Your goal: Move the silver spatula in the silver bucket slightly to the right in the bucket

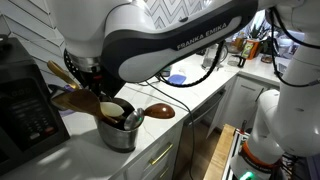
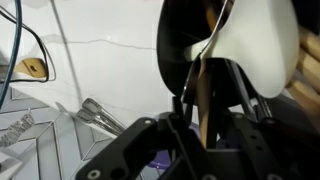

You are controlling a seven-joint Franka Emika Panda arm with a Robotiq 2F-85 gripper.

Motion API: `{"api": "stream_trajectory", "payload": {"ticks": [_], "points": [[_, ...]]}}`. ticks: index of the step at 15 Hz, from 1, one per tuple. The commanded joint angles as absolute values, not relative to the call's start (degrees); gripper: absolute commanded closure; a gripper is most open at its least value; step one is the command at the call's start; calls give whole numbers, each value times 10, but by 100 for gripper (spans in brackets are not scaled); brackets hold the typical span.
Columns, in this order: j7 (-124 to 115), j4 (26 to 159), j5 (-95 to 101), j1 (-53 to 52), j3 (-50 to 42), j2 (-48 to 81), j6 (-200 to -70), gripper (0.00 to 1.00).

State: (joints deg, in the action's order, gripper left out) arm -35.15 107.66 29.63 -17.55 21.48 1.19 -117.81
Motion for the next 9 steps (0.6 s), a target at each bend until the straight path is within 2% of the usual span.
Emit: {"api": "stream_trajectory", "payload": {"ticks": [1,5,6,9], "points": [[-405,1099,301,-181,203,-41,-1182,33],[-500,1100,314,-168,207,-102,-1161,4],[-520,1099,310,-163,209,-116,-1141,0],[-581,1115,298,-144,208,-161,-1109,0]]}}
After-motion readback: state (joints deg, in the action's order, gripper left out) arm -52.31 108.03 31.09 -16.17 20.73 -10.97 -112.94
